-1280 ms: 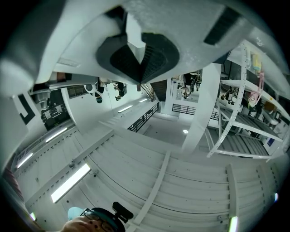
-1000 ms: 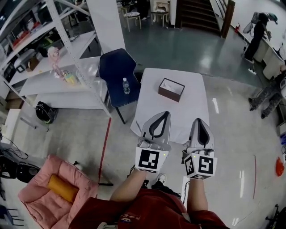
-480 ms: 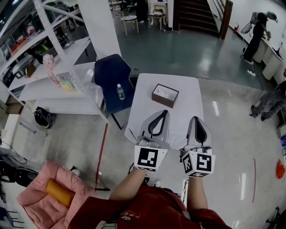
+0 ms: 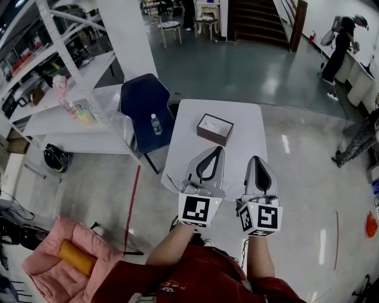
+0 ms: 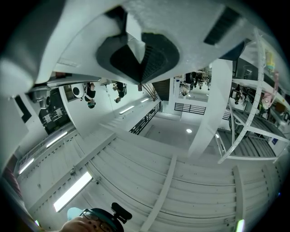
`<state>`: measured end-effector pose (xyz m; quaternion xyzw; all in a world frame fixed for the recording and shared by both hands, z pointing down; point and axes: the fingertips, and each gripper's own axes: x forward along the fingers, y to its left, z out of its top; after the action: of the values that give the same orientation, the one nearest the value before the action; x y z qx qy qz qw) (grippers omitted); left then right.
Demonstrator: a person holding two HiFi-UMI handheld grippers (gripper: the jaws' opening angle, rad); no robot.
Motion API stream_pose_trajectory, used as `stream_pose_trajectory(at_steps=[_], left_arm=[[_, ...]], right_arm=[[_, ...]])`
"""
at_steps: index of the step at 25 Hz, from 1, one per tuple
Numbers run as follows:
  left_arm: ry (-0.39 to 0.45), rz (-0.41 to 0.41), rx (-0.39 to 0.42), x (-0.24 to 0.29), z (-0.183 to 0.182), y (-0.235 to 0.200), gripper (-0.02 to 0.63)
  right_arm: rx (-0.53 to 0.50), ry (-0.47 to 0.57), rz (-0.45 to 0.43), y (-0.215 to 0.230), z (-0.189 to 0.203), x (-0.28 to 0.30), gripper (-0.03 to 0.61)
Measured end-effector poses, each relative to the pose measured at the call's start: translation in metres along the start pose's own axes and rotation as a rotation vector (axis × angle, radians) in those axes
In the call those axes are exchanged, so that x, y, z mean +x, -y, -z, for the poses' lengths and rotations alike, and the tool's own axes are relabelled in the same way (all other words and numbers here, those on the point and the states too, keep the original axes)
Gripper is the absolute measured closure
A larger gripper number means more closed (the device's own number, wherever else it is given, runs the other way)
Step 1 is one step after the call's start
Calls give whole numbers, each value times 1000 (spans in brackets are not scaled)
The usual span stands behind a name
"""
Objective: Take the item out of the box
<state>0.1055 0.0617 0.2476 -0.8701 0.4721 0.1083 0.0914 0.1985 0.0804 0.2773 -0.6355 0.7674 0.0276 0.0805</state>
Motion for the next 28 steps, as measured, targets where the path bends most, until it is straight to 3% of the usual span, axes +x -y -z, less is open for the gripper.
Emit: stream_pose_trajectory(at_steps=[8,28], left_arm=[[16,1,-15,35,19,-31,612],[-22,-4,-28,156,84,-176,612]], right_arm=[[-23,-17,19,7,16,44,577],[-50,-93,1,-6,75,239,577]])
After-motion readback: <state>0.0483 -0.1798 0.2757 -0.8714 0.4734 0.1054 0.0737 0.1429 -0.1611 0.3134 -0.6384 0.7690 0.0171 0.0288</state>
